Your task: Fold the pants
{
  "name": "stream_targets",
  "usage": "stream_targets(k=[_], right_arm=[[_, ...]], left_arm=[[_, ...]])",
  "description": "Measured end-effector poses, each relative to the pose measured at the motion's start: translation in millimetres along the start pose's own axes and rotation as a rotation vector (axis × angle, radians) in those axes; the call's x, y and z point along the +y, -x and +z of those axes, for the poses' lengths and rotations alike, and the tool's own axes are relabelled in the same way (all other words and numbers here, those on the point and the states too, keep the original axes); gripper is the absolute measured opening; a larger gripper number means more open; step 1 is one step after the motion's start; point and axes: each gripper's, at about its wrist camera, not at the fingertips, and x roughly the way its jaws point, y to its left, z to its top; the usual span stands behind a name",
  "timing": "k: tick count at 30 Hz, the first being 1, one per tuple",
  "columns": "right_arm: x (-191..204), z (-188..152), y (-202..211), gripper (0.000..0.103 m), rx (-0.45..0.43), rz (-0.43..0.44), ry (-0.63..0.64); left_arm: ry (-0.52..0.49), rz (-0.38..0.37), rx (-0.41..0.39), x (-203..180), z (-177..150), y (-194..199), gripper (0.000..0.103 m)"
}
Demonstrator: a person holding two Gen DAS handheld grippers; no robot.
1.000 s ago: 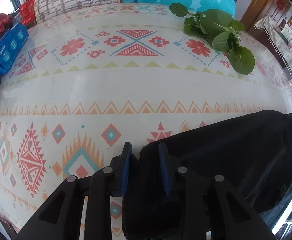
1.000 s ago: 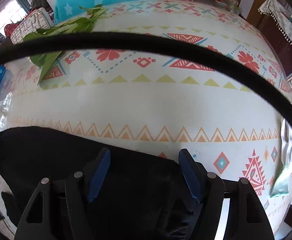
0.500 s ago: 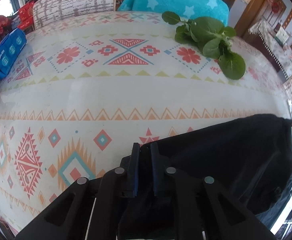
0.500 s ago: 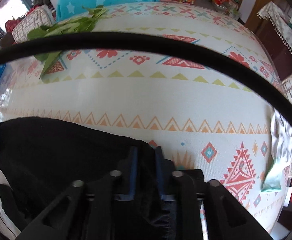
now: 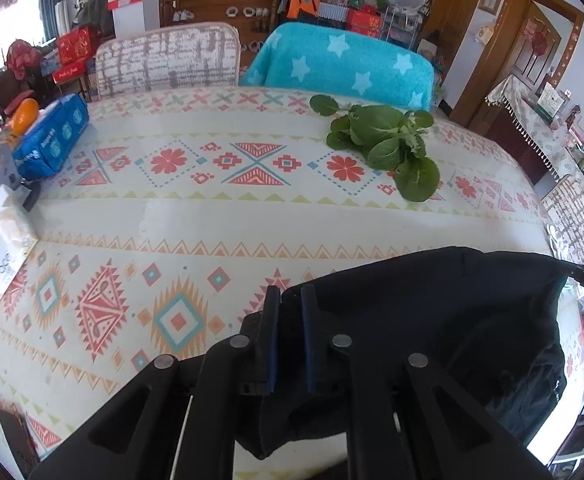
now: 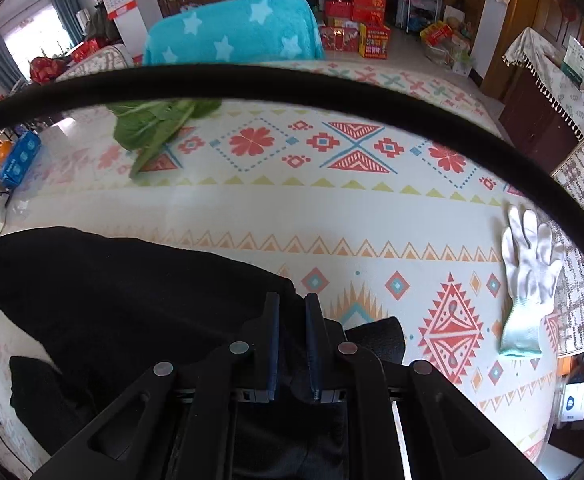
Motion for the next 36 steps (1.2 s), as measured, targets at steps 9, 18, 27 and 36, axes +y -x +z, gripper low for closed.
stream_targets(k=[9,18,27,36], right_arm=[[1,-57,55,0.013,-0.066,0.063,-0.002],[-9,-149,73,0.013,-0.019,0.137,-0.054],[-5,-223,43,0.017,0.077,0.146,-0.091],[2,-239,65,0.059,0.044,0.039,-0.038]], left_arm=[[0.016,0.034,-0.107,-10,-47,73,0.01],[0.045,0.056,-0.122,-8,-138,108,0.01],[0.067,0.141,-0.022,3,-228,84,0.023],[0.182,0.211,-0.072,33,-258,119,0.055]])
